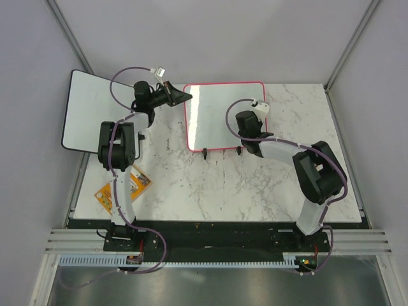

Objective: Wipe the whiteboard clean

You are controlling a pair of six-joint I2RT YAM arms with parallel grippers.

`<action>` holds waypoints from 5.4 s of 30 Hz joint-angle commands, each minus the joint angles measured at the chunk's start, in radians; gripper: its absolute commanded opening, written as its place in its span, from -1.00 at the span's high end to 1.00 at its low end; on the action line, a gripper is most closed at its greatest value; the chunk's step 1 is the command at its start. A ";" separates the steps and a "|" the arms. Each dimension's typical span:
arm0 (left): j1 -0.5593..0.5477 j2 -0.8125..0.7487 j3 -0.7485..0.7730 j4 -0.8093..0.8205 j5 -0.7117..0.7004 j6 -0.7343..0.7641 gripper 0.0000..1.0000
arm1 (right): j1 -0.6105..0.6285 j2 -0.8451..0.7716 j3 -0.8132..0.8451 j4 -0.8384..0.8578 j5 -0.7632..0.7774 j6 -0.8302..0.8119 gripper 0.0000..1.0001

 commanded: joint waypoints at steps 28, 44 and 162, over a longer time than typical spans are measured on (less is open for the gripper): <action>0.004 0.027 0.006 0.025 0.035 0.229 0.96 | 0.291 0.303 0.280 -0.194 -0.250 -0.316 1.00; 0.004 0.025 0.009 0.000 0.029 0.249 0.96 | -0.003 0.123 0.018 -0.194 -0.067 -0.161 1.00; 0.010 -0.113 -0.181 -0.067 -0.135 0.357 -0.65 | 0.205 -0.537 -0.426 -0.027 -0.282 -0.131 0.85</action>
